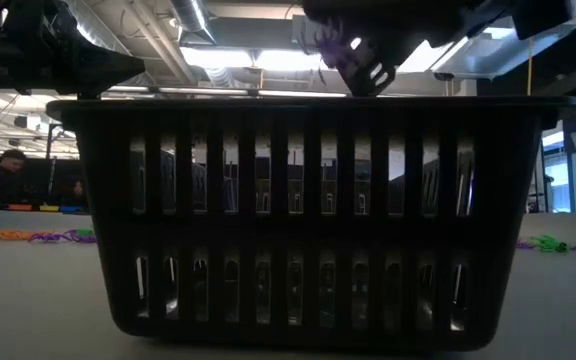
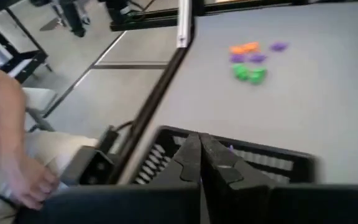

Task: Sort Halloween decoration
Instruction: Put the violet spider toy into the bottom black bin, then put the green skeleton toy into the top black bin

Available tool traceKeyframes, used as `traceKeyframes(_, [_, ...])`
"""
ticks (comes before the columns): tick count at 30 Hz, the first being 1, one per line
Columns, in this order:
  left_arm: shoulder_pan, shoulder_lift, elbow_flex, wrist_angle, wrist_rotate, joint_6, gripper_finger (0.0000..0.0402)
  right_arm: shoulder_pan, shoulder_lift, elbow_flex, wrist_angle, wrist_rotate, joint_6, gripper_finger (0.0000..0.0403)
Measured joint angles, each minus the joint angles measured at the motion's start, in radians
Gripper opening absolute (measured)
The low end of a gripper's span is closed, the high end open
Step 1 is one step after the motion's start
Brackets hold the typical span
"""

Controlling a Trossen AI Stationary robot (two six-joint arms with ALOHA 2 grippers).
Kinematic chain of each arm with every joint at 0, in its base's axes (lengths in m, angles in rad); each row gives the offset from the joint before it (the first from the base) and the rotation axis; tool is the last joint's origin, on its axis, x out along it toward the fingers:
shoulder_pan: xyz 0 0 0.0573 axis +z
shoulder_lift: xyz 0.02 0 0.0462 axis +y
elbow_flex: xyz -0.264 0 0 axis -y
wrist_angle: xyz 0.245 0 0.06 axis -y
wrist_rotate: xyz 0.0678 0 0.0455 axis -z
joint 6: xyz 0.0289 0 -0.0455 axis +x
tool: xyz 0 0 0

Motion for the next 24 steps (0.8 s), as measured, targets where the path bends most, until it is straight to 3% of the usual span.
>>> traceKeyframes(6, [0.0,0.0,0.0,0.0,0.0,0.0,0.0007,0.04,0.073,0.035,-0.004,0.109,0.063,0.002])
traceKeyframes(11, [0.0,0.0,0.0,0.0,0.0,0.0,0.0007,0.053,0.096,0.038,-0.059,0.238,0.129,0.0069])
traceKeyframes(16, [0.0,0.0,0.0,0.0,0.0,0.0,0.0007,0.071,0.098,0.037,-0.109,0.3,0.233,0.0107])
traceKeyframes(20, [0.0,0.0,0.0,0.0,0.0,0.0,0.0007,0.115,0.085,0.036,-0.129,0.374,0.242,0.0111])
traceKeyframes(24, [0.0,0.0,0.0,0.0,0.0,0.0,0.0007,0.175,0.056,0.037,-0.156,0.53,0.271,0.0102])
